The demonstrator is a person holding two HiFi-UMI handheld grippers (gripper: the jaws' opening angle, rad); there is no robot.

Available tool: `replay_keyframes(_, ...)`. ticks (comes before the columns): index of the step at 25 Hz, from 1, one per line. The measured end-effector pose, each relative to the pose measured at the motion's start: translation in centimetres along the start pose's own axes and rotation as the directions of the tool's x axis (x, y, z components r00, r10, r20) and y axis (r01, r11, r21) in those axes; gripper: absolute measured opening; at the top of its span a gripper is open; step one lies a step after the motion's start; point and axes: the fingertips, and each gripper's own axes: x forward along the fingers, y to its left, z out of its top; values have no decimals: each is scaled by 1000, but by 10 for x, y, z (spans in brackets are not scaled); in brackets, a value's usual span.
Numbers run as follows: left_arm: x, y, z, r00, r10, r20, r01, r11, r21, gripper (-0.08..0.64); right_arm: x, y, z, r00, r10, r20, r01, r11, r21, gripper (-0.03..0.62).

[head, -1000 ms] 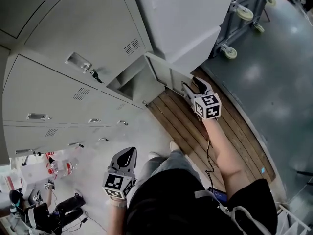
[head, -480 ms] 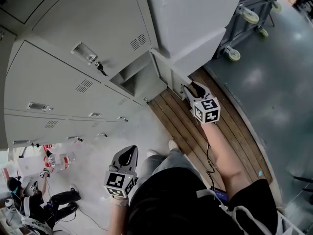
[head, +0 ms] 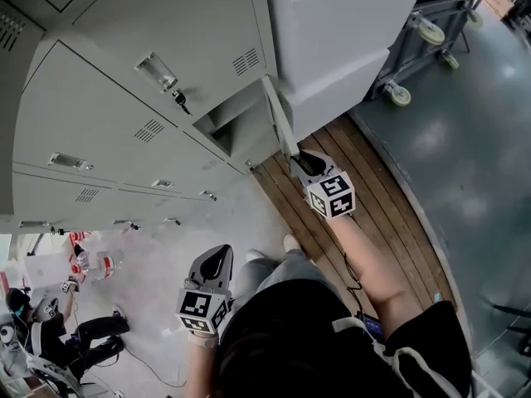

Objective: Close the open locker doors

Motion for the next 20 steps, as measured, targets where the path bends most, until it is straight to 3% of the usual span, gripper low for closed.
replay_keyframes(20, -38, 22, -24, 993, 121, -11, -122, 990, -73, 18, 95, 101, 16, 976, 216, -14, -217, 973, -77, 112)
